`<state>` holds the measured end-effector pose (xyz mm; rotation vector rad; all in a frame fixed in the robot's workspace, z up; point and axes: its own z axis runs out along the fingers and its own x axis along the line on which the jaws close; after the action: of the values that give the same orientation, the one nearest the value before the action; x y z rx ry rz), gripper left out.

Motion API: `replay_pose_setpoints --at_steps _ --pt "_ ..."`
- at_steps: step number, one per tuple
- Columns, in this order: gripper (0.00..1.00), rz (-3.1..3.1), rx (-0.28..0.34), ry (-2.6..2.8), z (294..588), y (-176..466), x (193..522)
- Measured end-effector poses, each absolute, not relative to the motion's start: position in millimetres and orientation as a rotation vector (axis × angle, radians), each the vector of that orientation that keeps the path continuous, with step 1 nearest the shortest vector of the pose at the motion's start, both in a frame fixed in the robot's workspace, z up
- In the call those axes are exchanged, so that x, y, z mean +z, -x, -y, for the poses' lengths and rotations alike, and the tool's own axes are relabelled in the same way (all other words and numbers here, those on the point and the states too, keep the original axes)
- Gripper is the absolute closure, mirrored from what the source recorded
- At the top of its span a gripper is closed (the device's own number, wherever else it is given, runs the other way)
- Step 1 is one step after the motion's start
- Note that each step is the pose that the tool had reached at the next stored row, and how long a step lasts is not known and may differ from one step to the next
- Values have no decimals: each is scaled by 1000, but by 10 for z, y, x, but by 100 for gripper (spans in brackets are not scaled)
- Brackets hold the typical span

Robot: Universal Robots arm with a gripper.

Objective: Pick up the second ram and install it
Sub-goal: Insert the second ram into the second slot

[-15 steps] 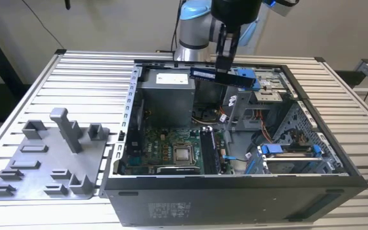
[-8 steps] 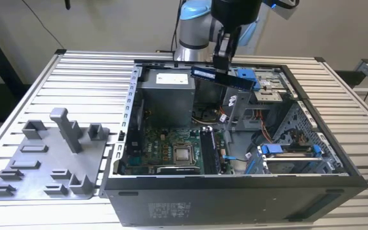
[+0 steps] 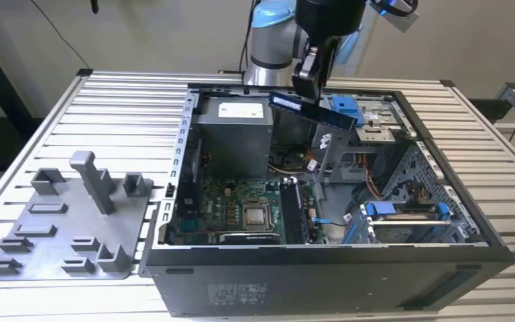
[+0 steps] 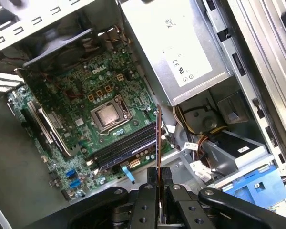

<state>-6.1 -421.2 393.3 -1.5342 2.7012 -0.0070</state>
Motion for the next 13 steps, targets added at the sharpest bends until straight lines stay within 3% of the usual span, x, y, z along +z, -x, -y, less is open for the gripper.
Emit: replay_pose_setpoints --at_steps 13 --pt "86 -2841 -13 1259 4212 61 3912"
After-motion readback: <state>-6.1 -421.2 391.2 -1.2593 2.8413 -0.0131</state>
